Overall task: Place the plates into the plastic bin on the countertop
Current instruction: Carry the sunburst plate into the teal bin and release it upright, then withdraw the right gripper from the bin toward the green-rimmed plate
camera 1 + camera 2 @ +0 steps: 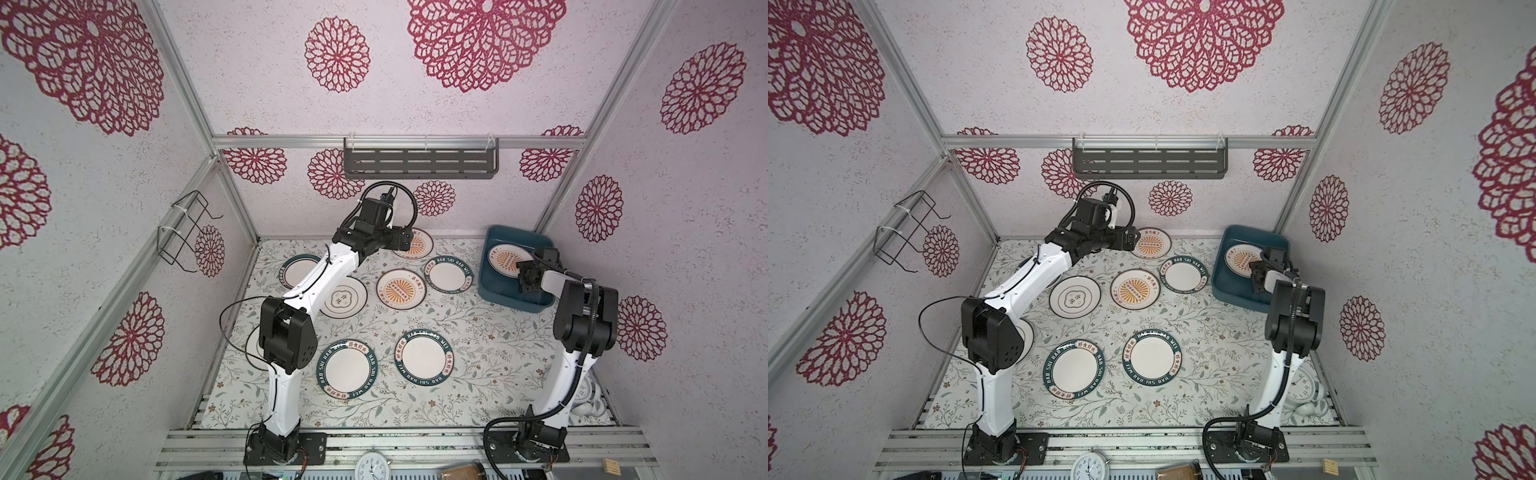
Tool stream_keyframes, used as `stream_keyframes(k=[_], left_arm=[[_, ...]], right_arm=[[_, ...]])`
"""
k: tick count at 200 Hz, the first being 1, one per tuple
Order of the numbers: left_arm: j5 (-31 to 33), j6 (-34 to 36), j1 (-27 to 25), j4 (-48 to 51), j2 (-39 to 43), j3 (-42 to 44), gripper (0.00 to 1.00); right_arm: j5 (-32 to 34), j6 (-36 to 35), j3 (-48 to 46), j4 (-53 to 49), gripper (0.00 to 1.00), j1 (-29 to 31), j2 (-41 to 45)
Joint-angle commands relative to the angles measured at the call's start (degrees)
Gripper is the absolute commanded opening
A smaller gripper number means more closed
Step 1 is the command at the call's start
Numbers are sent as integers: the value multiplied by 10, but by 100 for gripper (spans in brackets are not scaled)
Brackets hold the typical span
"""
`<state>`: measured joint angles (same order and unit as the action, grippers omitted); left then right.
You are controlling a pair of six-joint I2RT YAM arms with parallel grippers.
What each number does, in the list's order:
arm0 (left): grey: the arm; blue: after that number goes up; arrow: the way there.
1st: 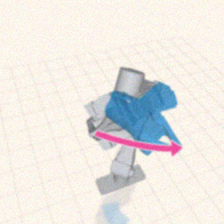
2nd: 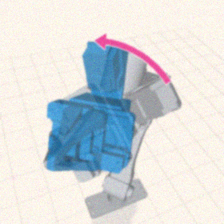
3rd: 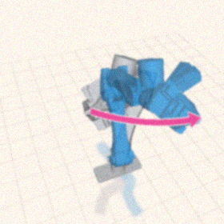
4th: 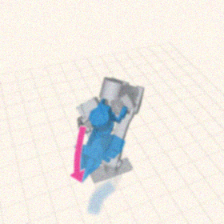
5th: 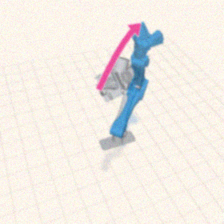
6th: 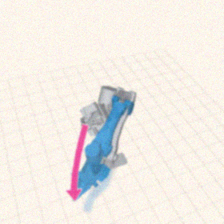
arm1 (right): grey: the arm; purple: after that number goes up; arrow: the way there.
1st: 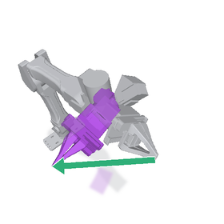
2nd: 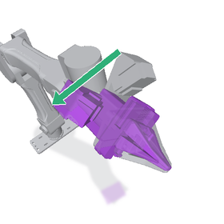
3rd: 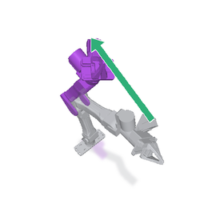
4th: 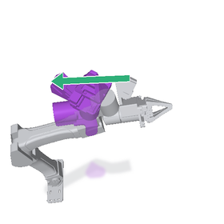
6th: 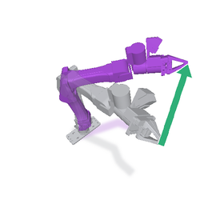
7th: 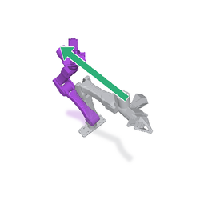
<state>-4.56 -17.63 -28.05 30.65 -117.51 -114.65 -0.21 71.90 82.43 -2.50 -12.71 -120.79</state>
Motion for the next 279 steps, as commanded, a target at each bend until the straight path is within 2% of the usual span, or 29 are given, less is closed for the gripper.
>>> stream_keyframes(k=[1,29,44,77,98,132,161,175,201,249,268,279], left_arm=[[2,-5,3,-16,34,19,97],[24,-10,2,-5,44,33,97],[35,-15,0,-5,79,48,97],[43,-62,-1,-12,113,93,97],[47,-116,-6,-20,143,135,97],[72,-191,-18,-25,196,218,97],[108,-218,-36,-22,246,272,97],[104,-228,-38,-32,268,297,97],[107,-221,-38,-39,300,327,97],[22,-154,-37,-22,305,339,97],[1,-129,-36,-20,302,341,97],[-7,-115,-37,-24,302,344,97]], right_arm=[[-18,-34,12,-45,79,-1,19],[-46,-80,14,-68,87,3,51],[-62,-113,9,-66,91,7,78],[-119,-191,23,-67,92,25,116],[-117,-267,35,-102,92,56,156],[-121,-321,-18,-102,91,138,234],[-136,-314,-100,-92,92,210,289],[-162,-311,-140,-98,91,243,315],[-163,-335,-229,-125,91,289,377],[-161,-331,-365,-171,90,314,491],[-167,-298,-428,-155,89,326,527],[-144,-272,-457,-155,87,338,548]])
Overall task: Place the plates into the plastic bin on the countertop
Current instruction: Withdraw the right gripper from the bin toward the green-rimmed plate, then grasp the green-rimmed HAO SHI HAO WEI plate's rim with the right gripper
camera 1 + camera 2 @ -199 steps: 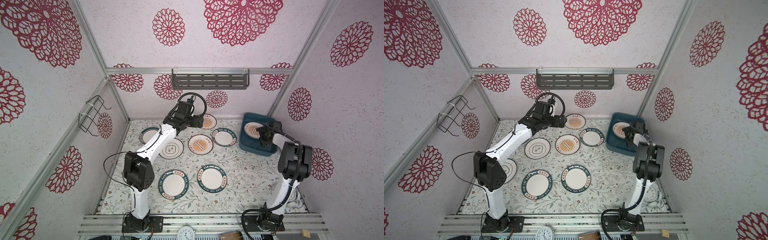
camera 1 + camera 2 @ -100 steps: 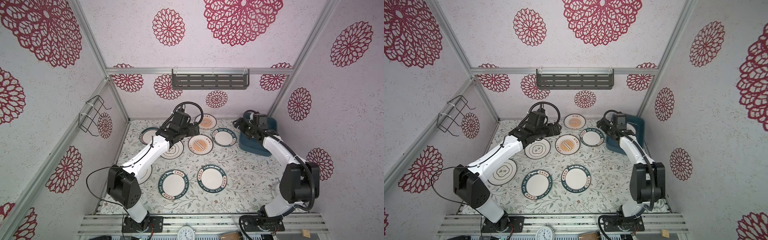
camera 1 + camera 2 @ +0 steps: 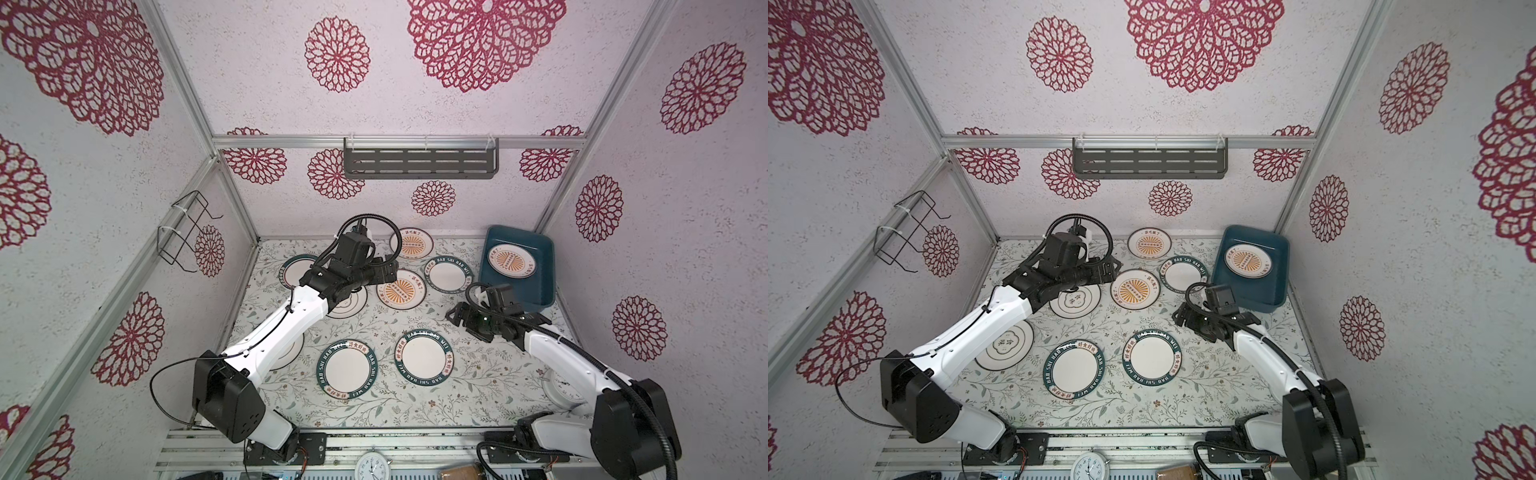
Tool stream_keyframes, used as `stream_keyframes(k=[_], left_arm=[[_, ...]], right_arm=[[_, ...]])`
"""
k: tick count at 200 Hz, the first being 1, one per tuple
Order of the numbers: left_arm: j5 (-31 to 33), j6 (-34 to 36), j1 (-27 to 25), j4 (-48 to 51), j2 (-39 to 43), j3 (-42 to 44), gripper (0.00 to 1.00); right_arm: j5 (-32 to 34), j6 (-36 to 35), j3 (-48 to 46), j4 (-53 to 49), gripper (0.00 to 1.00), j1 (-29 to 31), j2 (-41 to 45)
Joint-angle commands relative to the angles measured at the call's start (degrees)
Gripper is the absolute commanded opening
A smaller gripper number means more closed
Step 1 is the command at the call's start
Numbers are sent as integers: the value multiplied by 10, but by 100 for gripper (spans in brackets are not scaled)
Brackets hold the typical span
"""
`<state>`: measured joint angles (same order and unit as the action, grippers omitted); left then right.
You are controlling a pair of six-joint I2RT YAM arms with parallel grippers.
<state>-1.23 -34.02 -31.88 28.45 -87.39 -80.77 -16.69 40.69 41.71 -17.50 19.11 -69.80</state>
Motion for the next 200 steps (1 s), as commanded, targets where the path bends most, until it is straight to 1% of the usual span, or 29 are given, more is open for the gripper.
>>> stream_keyframes(k=[1,32,51,74,96,125,171,187,200], left_arm=[[-42,51,1,-3,1,6,97],[-81,61,2,-37,8,37,97],[-105,65,4,-44,10,43,97],[-111,68,4,-52,16,54,97],[-112,71,3,-61,24,66,97],[-118,69,6,-65,32,75,97],[-117,56,6,-79,43,88,97],[-112,52,5,-84,47,91,97],[-107,47,6,-89,50,96,97]], right_arm=[[22,42,-53,-4,87,21,39],[29,87,-117,33,85,41,87],[32,91,-145,45,84,56,110],[26,96,-174,69,83,58,121],[21,104,-192,91,80,59,105],[8,100,-207,130,79,59,90],[-41,110,-242,224,77,59,44],[-50,108,-245,236,73,59,24],[-60,103,-242,240,66,59,8]])
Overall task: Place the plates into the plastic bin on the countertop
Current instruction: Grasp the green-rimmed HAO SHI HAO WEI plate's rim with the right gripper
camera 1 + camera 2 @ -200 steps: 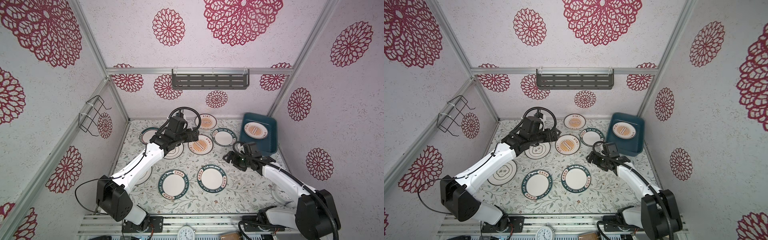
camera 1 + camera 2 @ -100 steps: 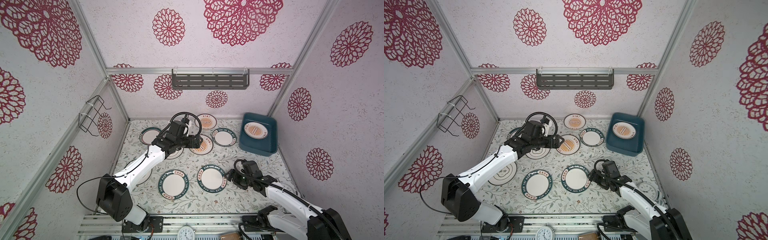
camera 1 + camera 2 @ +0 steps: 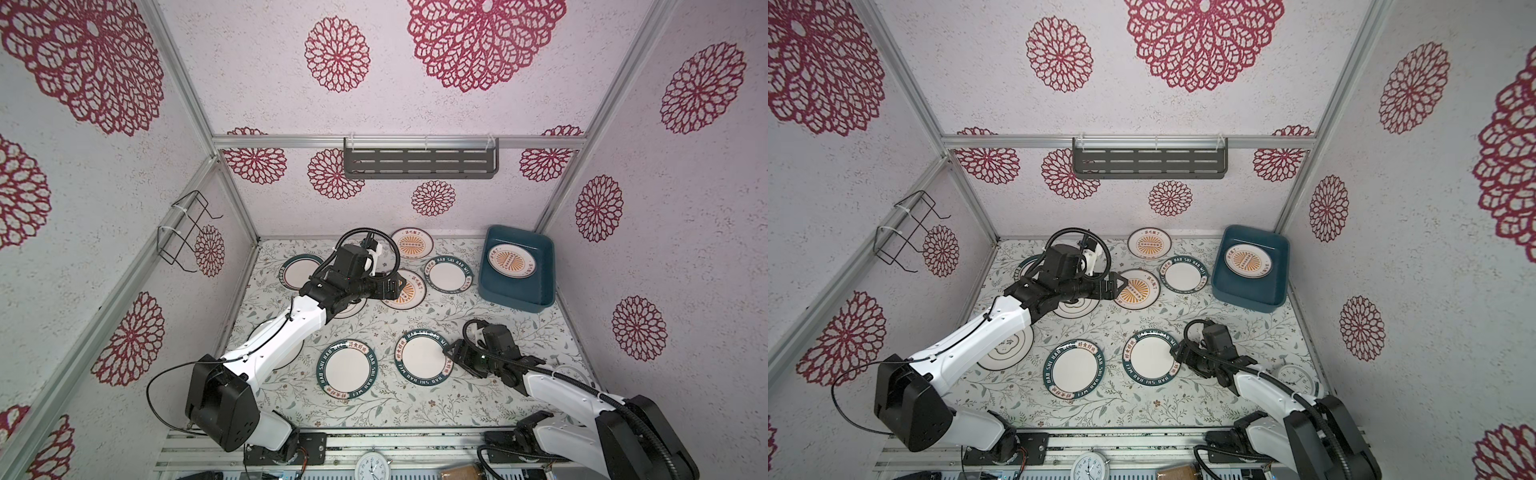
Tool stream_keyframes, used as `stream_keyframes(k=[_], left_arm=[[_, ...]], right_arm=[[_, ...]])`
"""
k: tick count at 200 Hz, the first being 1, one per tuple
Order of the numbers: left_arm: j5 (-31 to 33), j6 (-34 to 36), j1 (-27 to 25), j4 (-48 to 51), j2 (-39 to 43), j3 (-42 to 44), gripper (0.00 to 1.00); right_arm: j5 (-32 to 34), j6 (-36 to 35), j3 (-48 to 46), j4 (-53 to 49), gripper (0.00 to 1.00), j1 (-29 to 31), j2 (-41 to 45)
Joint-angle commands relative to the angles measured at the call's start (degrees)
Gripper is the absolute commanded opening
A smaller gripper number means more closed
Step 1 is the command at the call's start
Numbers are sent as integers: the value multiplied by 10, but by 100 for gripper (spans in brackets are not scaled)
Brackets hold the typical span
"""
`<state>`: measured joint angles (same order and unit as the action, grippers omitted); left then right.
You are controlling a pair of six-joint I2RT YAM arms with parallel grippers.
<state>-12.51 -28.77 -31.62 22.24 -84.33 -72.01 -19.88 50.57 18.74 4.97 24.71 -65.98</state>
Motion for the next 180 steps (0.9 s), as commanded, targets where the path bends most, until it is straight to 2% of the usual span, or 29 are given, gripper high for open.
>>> stream_keyframes(k=[1,59,122,180], left_arm=[[7,-5,3,-28,19,9,97],[21,-10,3,-34,28,17,97],[17,-5,3,-38,23,16,97],[22,15,5,-24,25,5,97]], right_arm=[[-29,4,-12,16,65,3,-32],[-32,-8,-11,16,39,3,-66],[-7,18,-44,41,20,3,-52],[13,28,-25,-7,2,3,-15]])
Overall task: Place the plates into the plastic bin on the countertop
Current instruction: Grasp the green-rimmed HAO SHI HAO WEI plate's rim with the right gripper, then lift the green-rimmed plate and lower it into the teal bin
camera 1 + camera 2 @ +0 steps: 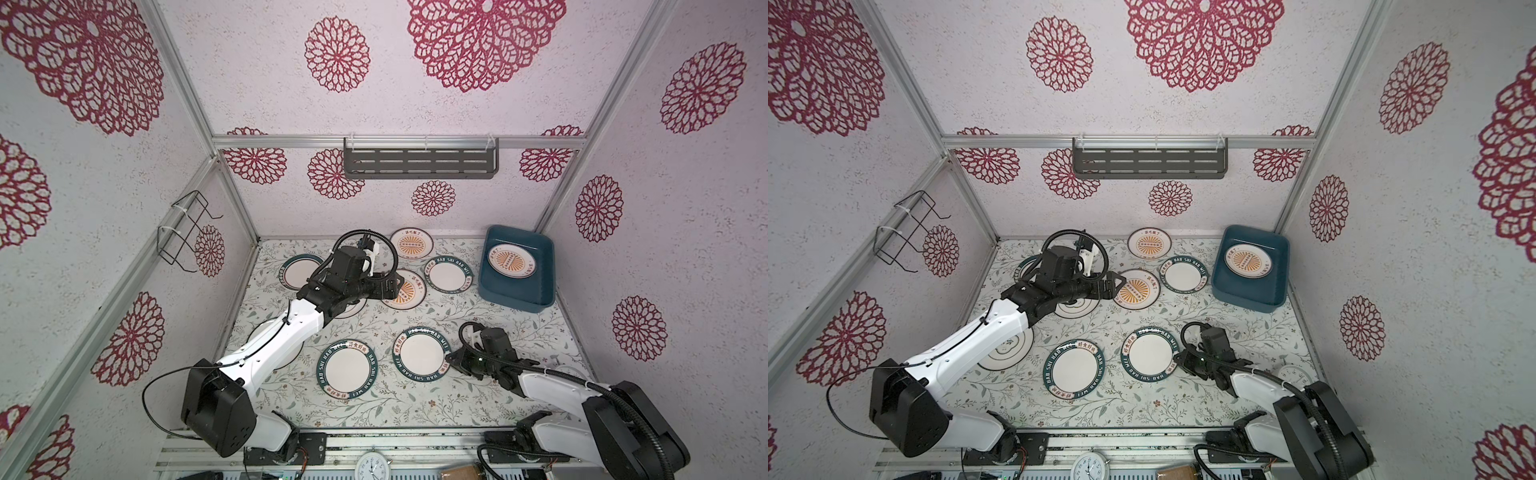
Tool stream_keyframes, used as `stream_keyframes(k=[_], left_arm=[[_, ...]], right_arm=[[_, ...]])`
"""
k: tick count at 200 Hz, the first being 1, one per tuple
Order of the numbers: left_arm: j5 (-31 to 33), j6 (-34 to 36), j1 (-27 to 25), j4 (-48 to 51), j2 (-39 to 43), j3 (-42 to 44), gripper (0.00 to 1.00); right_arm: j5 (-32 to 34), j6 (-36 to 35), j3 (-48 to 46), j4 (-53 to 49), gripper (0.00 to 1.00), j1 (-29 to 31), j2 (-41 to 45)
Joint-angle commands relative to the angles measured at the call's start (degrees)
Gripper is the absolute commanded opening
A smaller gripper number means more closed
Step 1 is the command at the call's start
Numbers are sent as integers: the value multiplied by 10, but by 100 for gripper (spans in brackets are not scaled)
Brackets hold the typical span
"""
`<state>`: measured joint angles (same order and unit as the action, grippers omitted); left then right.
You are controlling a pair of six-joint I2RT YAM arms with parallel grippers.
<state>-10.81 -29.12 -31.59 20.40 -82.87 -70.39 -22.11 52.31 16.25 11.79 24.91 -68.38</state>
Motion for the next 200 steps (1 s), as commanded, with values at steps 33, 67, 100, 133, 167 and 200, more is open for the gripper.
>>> stream_keyframes(k=[33,67,100,133,167,200], left_arm=[[20,40,14,24,18,-24,97],[-12,44,44,18,21,-38,97],[-39,45,58,8,31,-35,97],[-80,27,59,2,32,-32,97],[-106,21,59,-7,37,-23,97],[-120,22,59,-9,35,-21,97]], right_arm=[[61,37,16,-96,0,1,54],[108,50,56,-132,0,1,112],[146,88,86,-157,0,0,154],[188,153,127,-186,0,-1,191],[253,196,158,-172,0,-4,214],[259,199,194,-146,0,-27,198]])
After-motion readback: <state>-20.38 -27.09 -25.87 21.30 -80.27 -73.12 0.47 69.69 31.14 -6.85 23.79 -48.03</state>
